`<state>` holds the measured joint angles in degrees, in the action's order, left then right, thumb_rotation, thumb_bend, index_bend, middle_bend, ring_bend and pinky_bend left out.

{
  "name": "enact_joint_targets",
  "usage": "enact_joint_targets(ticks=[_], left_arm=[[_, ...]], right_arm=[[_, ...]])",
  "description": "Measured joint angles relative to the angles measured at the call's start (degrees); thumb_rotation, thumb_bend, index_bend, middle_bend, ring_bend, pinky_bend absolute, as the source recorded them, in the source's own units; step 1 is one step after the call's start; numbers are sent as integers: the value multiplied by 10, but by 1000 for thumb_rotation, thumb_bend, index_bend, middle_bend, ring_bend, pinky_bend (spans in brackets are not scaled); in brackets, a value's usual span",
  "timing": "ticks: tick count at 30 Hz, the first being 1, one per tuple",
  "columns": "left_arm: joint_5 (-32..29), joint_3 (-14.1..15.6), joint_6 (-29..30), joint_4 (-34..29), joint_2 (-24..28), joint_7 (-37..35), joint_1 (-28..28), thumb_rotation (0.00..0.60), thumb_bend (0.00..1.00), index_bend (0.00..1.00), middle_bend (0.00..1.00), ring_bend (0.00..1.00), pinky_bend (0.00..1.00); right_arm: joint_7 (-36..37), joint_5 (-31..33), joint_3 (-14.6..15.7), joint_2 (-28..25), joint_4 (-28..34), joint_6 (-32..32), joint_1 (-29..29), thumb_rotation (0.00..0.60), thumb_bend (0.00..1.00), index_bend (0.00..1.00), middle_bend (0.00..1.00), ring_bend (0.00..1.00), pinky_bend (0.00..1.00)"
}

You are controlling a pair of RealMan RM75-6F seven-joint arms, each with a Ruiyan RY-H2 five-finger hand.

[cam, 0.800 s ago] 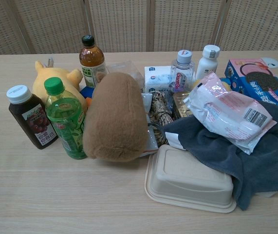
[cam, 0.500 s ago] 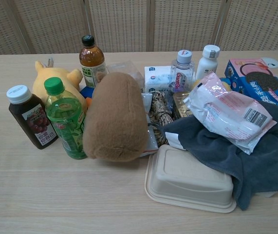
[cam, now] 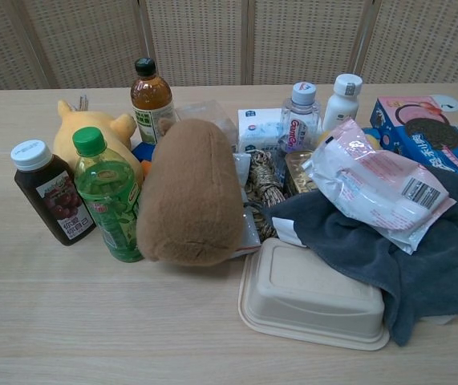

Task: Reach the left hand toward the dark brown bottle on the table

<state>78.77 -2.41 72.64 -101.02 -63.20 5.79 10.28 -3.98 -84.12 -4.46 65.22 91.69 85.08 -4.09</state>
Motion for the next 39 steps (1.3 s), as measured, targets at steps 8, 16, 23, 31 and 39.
enact_joint_targets(ticks=[8,16,23,31,39], left_arm=[[3,-8,-37,62,-72,-79,30,493,344,0,1,58,0],[14,-13,-70,120,-126,-162,58,503,343,0,4,60,0],[26,-11,-93,156,-163,-248,75,516,343,0,14,59,0],[45,-5,-98,212,-220,-316,88,587,345,1,98,155,0],[47,-12,-58,270,-282,-341,84,600,564,369,534,707,254]], right_arm=[[0,3,-1,-10,18,9,7,300,438,0,0,0,0],[-2,6,-2,-15,27,15,13,299,439,0,0,0,0],[-1,6,-4,-17,31,12,11,300,439,0,0,0,0],[6,9,-6,-17,28,10,10,299,439,0,0,0,0],[12,9,-6,-20,30,14,14,300,439,0,0,0,0]])
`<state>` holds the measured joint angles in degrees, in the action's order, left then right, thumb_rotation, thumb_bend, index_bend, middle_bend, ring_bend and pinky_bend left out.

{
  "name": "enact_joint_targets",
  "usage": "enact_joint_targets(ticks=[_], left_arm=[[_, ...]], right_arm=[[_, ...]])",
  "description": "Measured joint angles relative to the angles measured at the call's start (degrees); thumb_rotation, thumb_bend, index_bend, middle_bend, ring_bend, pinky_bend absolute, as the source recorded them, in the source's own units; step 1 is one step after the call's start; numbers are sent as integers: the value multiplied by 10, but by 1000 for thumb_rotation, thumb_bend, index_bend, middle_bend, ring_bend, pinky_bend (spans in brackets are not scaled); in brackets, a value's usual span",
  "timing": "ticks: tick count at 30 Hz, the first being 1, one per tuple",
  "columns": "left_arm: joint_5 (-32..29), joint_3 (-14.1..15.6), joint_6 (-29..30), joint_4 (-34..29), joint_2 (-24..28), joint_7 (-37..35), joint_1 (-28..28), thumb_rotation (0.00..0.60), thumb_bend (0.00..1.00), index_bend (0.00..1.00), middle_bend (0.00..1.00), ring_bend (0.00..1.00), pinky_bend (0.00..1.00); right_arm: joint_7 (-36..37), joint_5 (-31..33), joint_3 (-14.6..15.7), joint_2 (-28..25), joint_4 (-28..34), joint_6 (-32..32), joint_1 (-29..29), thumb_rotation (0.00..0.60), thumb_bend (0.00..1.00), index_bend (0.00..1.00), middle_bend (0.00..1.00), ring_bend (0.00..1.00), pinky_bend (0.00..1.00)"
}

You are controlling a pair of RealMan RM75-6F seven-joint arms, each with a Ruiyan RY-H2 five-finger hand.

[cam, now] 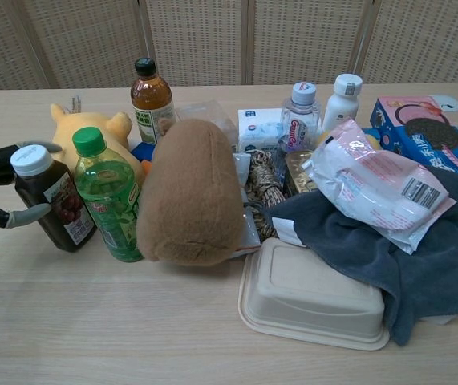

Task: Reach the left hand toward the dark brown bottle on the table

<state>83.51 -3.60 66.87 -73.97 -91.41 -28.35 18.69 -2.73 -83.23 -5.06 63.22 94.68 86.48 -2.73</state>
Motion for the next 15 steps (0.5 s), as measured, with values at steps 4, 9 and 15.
enact_joint_targets(ticks=[4,9,15], left_arm=[[-5,-10,26,18,-19,-7,-7,600,608,451,640,787,357],[-10,-18,40,16,-14,-17,-12,600,607,458,648,791,369],[-4,-24,59,-23,17,-21,-15,600,605,444,646,792,369]], right_arm=[[2,0,0,-2,2,2,2,302,438,0,0,0,0],[2,-1,0,0,3,-2,0,298,440,0,0,0,0],[6,-3,0,2,0,-4,-2,300,438,0,0,0,0]])
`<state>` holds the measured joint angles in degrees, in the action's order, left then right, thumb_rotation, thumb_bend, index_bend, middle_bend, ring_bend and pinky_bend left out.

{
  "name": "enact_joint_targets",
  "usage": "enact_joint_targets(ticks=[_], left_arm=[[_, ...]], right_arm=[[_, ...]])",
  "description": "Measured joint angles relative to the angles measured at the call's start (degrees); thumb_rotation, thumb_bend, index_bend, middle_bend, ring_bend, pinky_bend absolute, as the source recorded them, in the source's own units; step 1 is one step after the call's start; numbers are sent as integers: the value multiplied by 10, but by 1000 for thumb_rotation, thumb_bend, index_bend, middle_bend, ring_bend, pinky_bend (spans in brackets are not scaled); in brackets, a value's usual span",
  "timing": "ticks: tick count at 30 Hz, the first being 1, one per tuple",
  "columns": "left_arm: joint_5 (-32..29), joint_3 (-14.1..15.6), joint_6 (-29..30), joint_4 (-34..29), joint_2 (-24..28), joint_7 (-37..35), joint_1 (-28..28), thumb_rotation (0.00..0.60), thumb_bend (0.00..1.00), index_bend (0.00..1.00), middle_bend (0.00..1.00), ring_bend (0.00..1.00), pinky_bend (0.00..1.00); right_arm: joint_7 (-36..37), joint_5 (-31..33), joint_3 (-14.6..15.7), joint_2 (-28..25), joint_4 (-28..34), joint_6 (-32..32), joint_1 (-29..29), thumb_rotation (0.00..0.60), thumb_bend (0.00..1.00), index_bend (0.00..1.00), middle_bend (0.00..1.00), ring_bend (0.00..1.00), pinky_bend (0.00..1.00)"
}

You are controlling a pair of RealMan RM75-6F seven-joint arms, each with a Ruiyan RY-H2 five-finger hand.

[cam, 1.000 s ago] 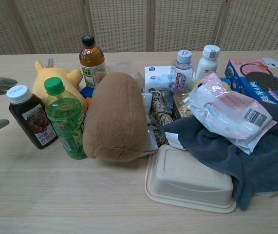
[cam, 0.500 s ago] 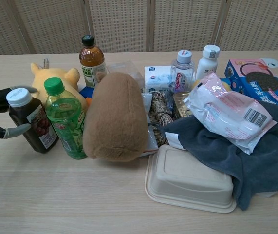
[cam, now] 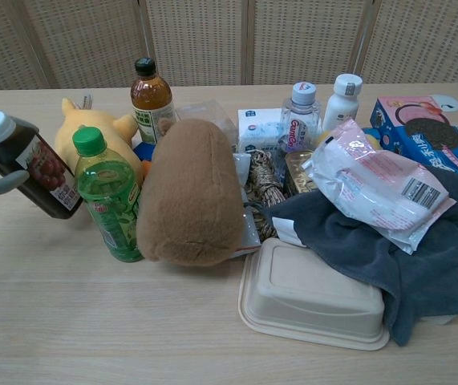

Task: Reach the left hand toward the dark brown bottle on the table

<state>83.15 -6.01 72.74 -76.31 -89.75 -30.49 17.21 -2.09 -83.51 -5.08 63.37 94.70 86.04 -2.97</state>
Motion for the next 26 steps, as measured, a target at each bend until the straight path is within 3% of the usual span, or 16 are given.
enact_joint_targets(ticks=[8,21,26], left_arm=[[12,-31,30,-104,72,5,6,600,596,438,644,791,369],[-14,-152,40,-254,204,26,58,600,585,436,637,791,365],[-33,-167,37,-275,221,29,70,600,581,433,634,791,366]], right_arm=[[12,-5,2,4,-6,5,2,299,438,0,0,0,0],[24,-2,4,17,-19,8,8,299,440,0,0,0,0],[25,0,5,18,-21,6,9,300,439,0,0,0,0]])
